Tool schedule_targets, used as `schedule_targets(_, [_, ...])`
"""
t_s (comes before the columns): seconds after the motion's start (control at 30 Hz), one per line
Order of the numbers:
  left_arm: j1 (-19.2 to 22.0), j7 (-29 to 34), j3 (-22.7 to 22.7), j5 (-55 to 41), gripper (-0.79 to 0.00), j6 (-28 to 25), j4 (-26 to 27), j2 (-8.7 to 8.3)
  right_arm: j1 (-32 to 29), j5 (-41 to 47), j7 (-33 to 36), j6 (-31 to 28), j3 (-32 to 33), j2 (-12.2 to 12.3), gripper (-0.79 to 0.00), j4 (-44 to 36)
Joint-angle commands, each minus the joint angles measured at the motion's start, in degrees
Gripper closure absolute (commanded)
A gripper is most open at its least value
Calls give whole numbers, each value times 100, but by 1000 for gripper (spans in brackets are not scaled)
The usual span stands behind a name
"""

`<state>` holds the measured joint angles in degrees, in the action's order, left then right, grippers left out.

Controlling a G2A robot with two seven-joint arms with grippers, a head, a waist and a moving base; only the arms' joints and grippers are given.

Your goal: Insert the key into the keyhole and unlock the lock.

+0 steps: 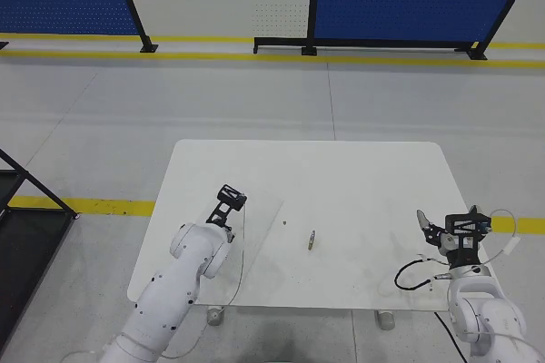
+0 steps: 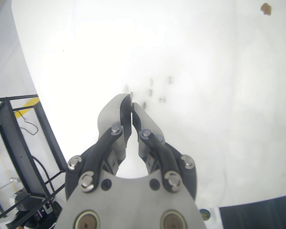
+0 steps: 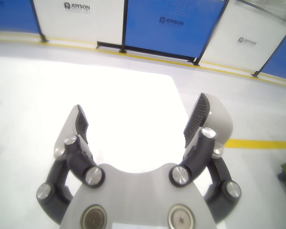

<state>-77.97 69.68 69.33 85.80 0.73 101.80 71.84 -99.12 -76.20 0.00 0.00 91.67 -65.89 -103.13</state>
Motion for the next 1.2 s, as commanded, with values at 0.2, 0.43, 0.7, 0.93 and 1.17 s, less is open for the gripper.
schedule_targets(0.2, [152,198,465,-1417,0,247,-57,41,0,0,0,0,0,0,-785,0])
schedule_targets(0.43, [232,320,646,-1831,0,300,-229,30,0,0,0,0,0,0,-785,0])
schedule_targets(0.7, [222,108,500,-1337,0,306,-238,7,0,0,0,0,0,0,-785,0])
schedule_targets(0.93, [9,-480,85,103,0,297,-123,-19,0,0,0,0,0,0,-785,0])
schedule_targets(1.17, [124,-81,402,-962,0,422,-159,20,0,0,0,0,0,0,-785,0])
